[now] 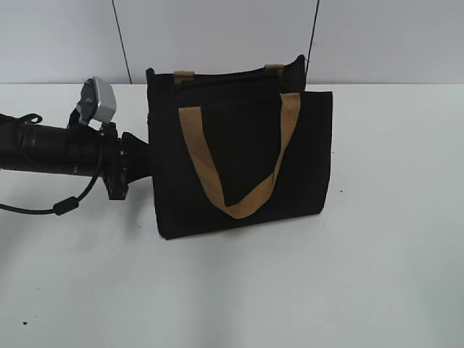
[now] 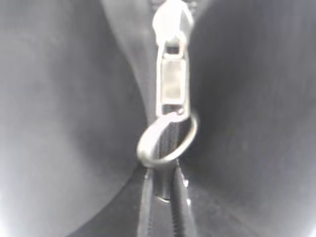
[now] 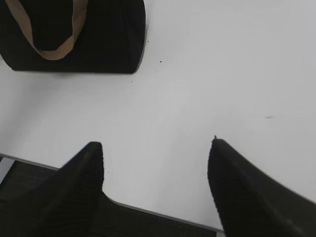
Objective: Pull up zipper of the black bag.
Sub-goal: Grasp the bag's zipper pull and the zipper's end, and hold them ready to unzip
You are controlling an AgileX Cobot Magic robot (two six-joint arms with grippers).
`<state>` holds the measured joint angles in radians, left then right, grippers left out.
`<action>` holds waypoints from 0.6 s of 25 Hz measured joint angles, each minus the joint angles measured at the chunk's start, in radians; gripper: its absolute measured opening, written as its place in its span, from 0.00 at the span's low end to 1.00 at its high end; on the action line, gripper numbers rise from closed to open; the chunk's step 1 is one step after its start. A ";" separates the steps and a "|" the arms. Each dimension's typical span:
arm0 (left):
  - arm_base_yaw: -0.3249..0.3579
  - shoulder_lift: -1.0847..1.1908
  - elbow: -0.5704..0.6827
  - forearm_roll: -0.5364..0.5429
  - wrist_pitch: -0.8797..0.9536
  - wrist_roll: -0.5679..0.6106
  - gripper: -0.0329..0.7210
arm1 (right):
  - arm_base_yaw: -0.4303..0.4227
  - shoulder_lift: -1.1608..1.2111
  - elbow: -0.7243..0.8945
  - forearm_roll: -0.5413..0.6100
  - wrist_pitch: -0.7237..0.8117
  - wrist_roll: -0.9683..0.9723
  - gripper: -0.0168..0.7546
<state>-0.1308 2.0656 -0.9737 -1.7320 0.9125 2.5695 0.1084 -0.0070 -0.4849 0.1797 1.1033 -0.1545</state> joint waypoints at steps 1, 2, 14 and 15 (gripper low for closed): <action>0.000 0.000 0.000 0.000 0.010 -0.004 0.14 | 0.000 0.000 0.000 0.002 -0.001 -0.008 0.68; 0.000 0.000 0.000 0.000 0.024 -0.006 0.14 | 0.000 0.000 -0.001 0.003 -0.001 -0.018 0.68; 0.068 -0.043 0.000 0.000 0.141 -0.122 0.09 | 0.000 0.575 -0.343 0.163 0.009 -0.238 0.67; 0.075 -0.053 0.000 0.000 0.142 -0.132 0.09 | 0.000 0.639 -0.385 0.176 0.017 -0.273 0.66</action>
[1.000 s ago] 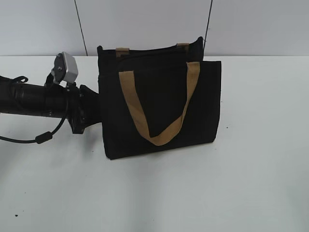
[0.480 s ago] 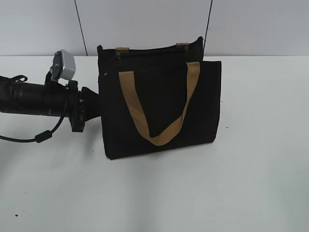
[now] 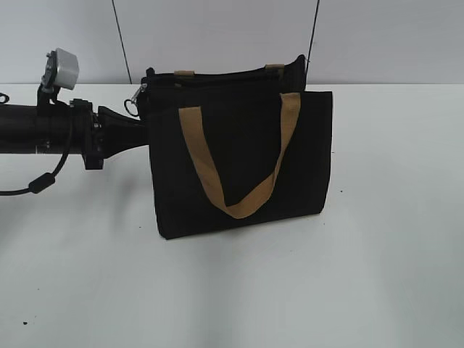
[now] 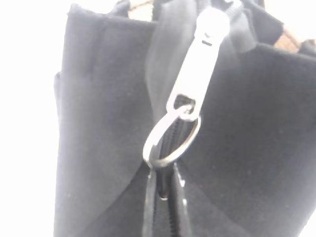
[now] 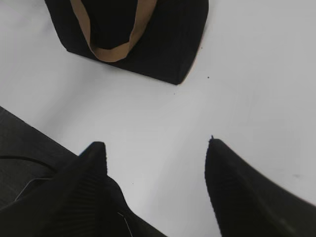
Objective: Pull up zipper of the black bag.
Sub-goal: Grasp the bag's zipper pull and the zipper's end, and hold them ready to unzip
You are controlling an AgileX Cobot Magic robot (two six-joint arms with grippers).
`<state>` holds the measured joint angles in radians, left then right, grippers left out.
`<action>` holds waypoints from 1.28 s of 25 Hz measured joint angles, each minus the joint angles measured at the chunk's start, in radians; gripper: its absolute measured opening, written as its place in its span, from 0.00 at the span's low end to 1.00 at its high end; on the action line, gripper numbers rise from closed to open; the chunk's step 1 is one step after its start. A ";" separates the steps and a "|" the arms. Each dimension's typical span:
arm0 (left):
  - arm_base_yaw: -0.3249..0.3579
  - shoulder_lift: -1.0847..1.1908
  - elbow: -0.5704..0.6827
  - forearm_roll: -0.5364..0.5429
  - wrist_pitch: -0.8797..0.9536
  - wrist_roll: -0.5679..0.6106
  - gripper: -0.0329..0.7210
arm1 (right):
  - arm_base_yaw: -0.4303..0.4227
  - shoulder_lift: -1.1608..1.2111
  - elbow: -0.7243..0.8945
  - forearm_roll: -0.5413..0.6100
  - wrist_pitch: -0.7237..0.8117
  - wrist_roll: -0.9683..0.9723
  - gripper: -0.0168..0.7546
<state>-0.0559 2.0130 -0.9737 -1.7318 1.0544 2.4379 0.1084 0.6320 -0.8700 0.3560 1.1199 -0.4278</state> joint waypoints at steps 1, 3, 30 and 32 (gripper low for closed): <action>0.006 -0.006 -0.001 0.001 0.005 -0.004 0.09 | 0.000 0.062 -0.035 0.014 0.007 -0.040 0.65; 0.011 -0.016 -0.001 0.006 0.006 -0.008 0.09 | 0.010 0.172 -0.118 0.039 0.013 -0.110 0.62; 0.013 -0.016 -0.001 0.023 0.060 -0.013 0.09 | 0.529 1.391 -1.348 -0.024 0.092 -0.367 0.57; 0.013 -0.016 -0.001 0.024 0.068 -0.014 0.09 | 0.546 1.418 -1.360 -0.024 0.069 -0.388 0.57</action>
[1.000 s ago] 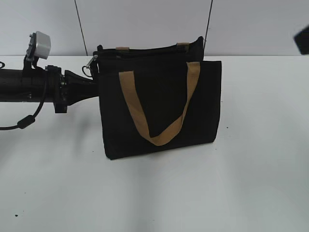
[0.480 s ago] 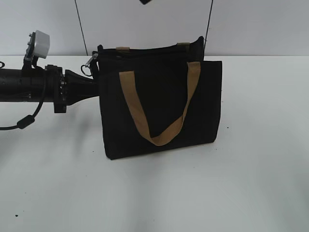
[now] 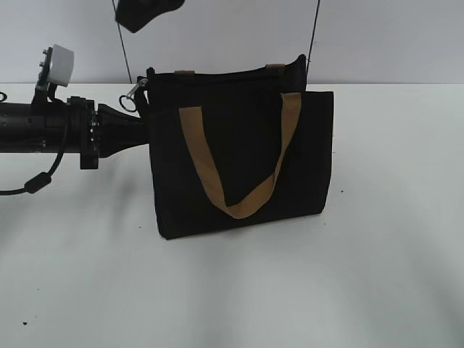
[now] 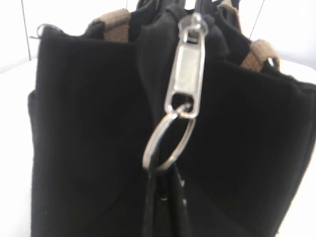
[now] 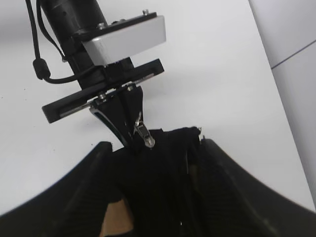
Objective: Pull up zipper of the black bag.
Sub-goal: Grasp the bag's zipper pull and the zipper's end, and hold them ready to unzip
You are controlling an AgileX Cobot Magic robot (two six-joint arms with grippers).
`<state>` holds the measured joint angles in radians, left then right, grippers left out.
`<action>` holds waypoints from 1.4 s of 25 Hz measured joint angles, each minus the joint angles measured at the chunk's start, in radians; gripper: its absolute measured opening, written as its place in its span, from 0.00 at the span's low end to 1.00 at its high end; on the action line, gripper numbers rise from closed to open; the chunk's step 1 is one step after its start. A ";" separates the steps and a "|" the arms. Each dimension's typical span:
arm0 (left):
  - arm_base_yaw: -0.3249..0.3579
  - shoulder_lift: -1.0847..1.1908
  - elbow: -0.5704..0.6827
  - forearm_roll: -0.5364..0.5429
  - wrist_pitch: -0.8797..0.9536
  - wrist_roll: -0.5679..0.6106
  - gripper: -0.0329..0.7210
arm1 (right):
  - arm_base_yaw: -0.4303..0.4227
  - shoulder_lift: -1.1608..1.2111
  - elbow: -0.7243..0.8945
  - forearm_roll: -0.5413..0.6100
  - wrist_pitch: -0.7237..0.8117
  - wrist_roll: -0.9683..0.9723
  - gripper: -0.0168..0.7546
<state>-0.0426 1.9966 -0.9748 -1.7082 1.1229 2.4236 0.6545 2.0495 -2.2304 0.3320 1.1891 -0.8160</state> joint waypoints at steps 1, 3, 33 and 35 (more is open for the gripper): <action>0.000 0.000 0.000 0.001 0.005 -0.001 0.09 | 0.011 0.010 -0.001 0.000 -0.014 -0.015 0.57; 0.000 0.000 0.000 0.007 0.014 -0.001 0.09 | 0.033 0.032 -0.002 0.000 -0.060 -0.042 0.57; 0.000 -0.070 0.000 0.049 -0.024 -0.038 0.09 | 0.066 0.191 -0.003 0.010 -0.129 -0.119 0.45; 0.000 -0.070 0.000 0.050 -0.026 -0.038 0.09 | 0.066 0.195 -0.003 0.010 -0.129 -0.122 0.44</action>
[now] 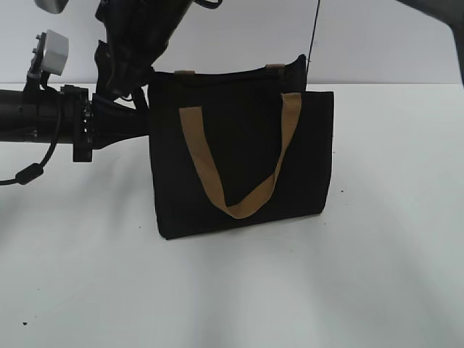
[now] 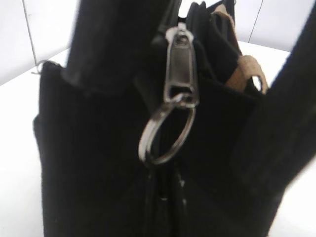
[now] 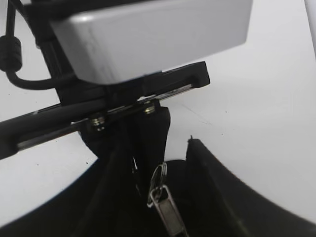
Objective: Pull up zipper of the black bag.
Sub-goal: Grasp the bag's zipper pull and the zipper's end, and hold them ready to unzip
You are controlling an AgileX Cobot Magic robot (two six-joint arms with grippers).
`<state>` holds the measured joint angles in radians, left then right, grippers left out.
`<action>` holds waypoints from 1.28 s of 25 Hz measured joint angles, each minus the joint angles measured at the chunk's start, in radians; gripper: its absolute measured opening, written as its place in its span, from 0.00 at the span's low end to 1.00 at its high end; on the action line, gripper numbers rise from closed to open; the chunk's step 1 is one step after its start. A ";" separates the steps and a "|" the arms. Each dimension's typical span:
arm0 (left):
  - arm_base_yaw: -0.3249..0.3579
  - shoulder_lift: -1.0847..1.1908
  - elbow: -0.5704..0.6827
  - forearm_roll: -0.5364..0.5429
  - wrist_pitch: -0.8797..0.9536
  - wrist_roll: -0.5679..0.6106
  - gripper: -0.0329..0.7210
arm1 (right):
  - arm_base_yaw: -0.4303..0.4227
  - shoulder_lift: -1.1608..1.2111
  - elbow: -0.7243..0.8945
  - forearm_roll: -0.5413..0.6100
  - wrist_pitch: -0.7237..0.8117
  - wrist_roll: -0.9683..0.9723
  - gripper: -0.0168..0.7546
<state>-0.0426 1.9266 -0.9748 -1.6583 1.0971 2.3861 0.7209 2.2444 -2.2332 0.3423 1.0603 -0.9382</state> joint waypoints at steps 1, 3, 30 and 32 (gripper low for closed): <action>0.000 0.000 0.000 0.000 0.000 0.000 0.09 | 0.000 0.001 0.000 -0.001 0.000 0.000 0.44; 0.000 -0.001 0.000 0.000 0.000 0.000 0.09 | 0.000 0.003 0.000 -0.004 0.000 -0.001 0.40; 0.050 -0.005 -0.001 0.013 0.023 -0.042 0.09 | 0.000 -0.025 -0.002 -0.043 -0.010 0.123 0.09; 0.050 -0.005 -0.001 0.031 0.002 -0.048 0.09 | -0.001 -0.032 -0.003 -0.039 -0.010 0.140 0.03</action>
<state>0.0078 1.9219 -0.9756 -1.6273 1.0988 2.3379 0.7199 2.2120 -2.2365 0.3030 1.0506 -0.7980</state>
